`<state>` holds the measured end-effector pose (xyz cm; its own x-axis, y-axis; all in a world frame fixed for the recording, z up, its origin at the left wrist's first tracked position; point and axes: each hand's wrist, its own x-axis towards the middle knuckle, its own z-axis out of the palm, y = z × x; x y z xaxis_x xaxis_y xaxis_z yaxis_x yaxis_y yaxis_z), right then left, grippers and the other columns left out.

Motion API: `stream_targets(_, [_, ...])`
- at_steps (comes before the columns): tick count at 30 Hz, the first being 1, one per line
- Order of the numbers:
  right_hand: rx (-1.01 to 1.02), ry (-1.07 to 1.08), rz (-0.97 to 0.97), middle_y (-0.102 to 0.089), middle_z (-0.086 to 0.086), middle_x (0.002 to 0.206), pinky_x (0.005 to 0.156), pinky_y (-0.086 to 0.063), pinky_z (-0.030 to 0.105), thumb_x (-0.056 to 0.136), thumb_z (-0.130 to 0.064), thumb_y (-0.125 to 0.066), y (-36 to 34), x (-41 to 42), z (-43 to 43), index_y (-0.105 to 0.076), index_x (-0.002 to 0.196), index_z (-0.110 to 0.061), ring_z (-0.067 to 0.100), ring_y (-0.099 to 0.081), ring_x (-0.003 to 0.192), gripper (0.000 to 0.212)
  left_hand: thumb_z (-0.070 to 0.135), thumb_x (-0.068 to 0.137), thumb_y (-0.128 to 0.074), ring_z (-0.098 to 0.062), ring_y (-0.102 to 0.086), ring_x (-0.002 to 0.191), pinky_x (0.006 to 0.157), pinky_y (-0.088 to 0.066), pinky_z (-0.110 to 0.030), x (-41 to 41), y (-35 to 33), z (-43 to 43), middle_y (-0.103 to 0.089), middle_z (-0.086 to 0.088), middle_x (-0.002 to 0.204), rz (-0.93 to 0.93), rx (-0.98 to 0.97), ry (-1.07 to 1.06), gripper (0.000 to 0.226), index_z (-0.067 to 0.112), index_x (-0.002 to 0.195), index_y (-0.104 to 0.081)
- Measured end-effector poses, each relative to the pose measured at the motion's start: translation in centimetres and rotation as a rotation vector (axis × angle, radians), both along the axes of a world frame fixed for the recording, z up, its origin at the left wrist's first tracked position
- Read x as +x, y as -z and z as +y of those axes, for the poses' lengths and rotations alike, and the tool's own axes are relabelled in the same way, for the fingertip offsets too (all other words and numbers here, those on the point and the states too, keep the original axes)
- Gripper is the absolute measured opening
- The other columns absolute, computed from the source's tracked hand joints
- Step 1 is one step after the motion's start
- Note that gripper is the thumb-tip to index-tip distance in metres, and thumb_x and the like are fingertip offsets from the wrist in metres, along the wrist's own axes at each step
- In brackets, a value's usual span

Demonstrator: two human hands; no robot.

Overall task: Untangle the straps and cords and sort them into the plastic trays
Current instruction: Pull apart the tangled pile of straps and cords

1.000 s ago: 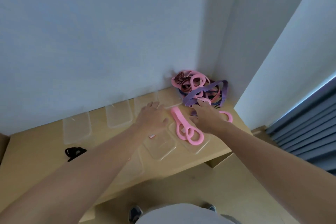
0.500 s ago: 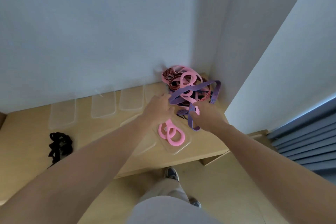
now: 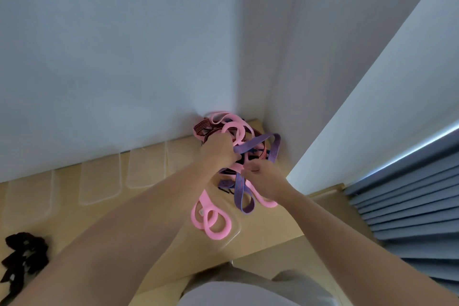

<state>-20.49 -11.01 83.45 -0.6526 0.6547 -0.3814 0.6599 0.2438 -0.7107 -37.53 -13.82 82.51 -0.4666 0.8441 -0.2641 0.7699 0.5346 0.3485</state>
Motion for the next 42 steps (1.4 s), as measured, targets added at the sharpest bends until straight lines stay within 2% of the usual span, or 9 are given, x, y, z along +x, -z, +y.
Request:
stream_targets(3, [-0.074,0.047,0.080,-0.066,0.021,0.103,0.077,-0.048,0.040,0.078,-0.058,-0.056,0.1,-0.3,0.7,-0.065,0.101,0.005,0.040,-0.057,0.096,0.067,0.046,0.081,-0.069,-0.025,-0.054,0.069,0.057,-0.040,-0.033,-1.1,1.3,0.2,-0.054,0.002,0.076,0.014,-0.023,-0.001,0.033,0.019,0.078,-0.050])
stream_targets(7, [-0.117,0.041,0.095,-0.067,0.022,0.102,0.072,-0.046,0.037,0.093,-0.028,-0.060,0.1,-0.4,1.7,-0.065,0.100,0.005,0.034,-0.058,0.082,0.034,0.029,0.081,-0.073,-0.024,-0.056,0.066,0.047,-0.031,-0.028,-1.4,0.1,0.1,-0.048,0.006,0.063,-0.050,-0.074,-0.029,0.020,0.015,0.079,-0.059])
stream_targets(12, [-0.181,-0.018,0.151,-0.059,-0.008,0.067,0.069,-0.044,0.040,0.082,-0.030,-0.055,-0.3,-0.4,4.3,-0.063,0.066,-0.023,0.020,-0.049,0.062,0.019,0.019,0.070,-0.087,-0.018,-0.043,0.057,0.055,-0.034,-0.029,-1.0,-4.0,0.0,-0.045,0.000,0.056,-0.416,0.136,-0.377,0.029,0.011,0.059,-0.062])
stream_targets(15, [-0.107,-0.024,0.216,-0.070,0.008,0.093,0.080,-0.053,0.044,0.088,-0.022,-0.058,-1.5,-0.2,5.8,-0.070,0.082,-0.014,0.031,-0.063,0.085,0.016,0.029,0.082,-0.084,-0.004,-0.043,0.044,0.044,-0.033,-0.016,-0.5,-8.0,-0.4,-0.049,0.005,0.055,-0.540,0.273,-0.520,0.029,0.008,0.072,-0.066])
stream_targets(20, [-0.068,0.028,0.412,-0.063,0.009,0.107,0.085,-0.054,0.043,0.087,-0.017,-0.073,-2.3,-0.2,7.2,-0.073,0.086,-0.021,0.027,-0.064,0.091,0.005,0.033,0.092,-0.073,-0.018,-0.042,0.061,0.049,-0.035,-0.022,1.0,-12.6,-1.3,-0.047,-0.007,0.067,-0.467,0.477,-0.615,0.035,0.000,0.080,-0.067])
stream_targets(24, [-0.019,-0.206,0.573,-0.050,-0.033,0.120,0.098,-0.044,0.017,0.081,-0.023,-0.081,-3.5,-0.3,8.1,-0.078,0.088,-0.027,-0.006,-0.052,0.117,0.009,0.030,0.095,-0.070,-0.015,-0.038,0.056,0.055,-0.033,-0.026,3.3,-16.3,-1.3,-0.044,0.000,0.060,-0.426,0.595,-0.603,0.038,-0.007,0.086,-0.068])
stream_targets(27, [-0.033,-0.369,0.638,-0.059,-0.020,0.131,0.098,-0.040,0.015,0.080,-0.022,-0.083,-5.1,-0.5,8.3,-0.077,0.087,-0.027,-0.005,-0.047,0.128,0.010,0.031,0.095,-0.070,-0.012,-0.037,0.049,0.051,-0.032,-0.024,4.6,-18.9,-0.9,-0.043,0.002,0.057,-0.377,0.638,-0.598,0.036,-0.002,0.082,-0.068])
stream_targets(37, [-0.095,-0.398,0.619,-0.071,-0.018,0.106,0.089,-0.057,0.039,0.067,-0.048,-0.083,-8.4,-3.3,6.1,-0.066,0.080,-0.044,0.009,-0.070,0.096,0.022,0.038,0.097,-0.068,-0.016,-0.050,0.052,0.059,-0.048,-0.028,4.9,-23.2,-1.0,-0.056,0.003,0.062,-0.501,0.864,-0.536,0.040,0.010,0.070,-0.058])
stream_targets(42, [-0.173,-0.271,0.671,-0.074,0.000,0.095,0.083,-0.059,0.050,0.087,-0.011,-0.074,-10.4,-5.0,5.3,-0.065,0.079,-0.017,0.022,-0.073,0.085,0.014,0.029,0.101,-0.064,-0.019,-0.055,0.061,0.069,-0.055,-0.030,3.2,-24.6,-1.6,-0.064,-0.005,0.078,-0.671,0.971,-0.462,0.030,0.002,0.089,-0.063])
